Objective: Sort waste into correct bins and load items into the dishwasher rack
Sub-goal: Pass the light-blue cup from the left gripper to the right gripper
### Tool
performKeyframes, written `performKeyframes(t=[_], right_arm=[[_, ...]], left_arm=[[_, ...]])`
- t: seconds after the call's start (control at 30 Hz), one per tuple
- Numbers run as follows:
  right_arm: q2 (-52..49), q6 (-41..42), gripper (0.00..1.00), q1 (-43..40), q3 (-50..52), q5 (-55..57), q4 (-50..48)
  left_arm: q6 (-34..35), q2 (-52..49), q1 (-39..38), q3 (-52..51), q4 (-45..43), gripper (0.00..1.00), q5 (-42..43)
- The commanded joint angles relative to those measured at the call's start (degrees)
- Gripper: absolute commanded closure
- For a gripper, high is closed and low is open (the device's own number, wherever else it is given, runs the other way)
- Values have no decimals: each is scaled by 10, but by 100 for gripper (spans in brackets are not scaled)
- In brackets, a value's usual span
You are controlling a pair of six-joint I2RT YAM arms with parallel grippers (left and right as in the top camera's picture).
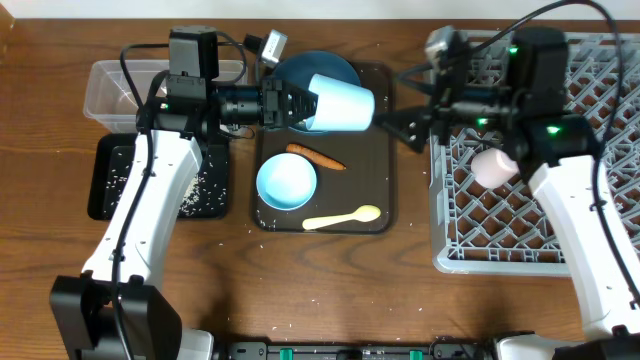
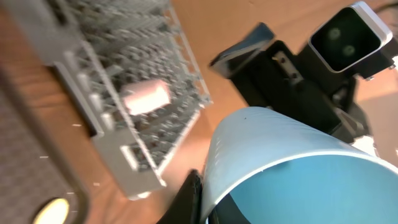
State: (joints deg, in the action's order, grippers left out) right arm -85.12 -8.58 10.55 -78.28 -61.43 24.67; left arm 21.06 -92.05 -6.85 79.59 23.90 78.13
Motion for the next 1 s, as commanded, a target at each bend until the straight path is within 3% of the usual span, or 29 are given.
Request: performKeyframes(t=[0.0, 0.17, 0.43, 0.6, 0.7, 0.8, 0.97], right_arm=[[0, -38, 2, 33, -7, -35, -6], [0, -43, 7, 63, -7, -36, -27], [0, -43, 25, 75, -7, -78, -61], [0, -43, 49, 75, -7, -81, -56], [0, -43, 55, 75, -7, -81, -54], [0, -42, 62, 69, -7, -81, -54], [10, 5, 66, 13, -7, -79, -52]], left_arm=[[3, 0, 2, 4, 0, 94, 90], [2, 0, 2, 4, 0, 94, 108], [2, 0, 1, 3, 0, 94, 108], [2, 0, 1, 4, 0, 93, 108], [2, 0, 2, 4, 0, 83, 108], [2, 0, 2, 3, 0, 65, 107], [0, 0, 2, 3, 0, 56, 70]])
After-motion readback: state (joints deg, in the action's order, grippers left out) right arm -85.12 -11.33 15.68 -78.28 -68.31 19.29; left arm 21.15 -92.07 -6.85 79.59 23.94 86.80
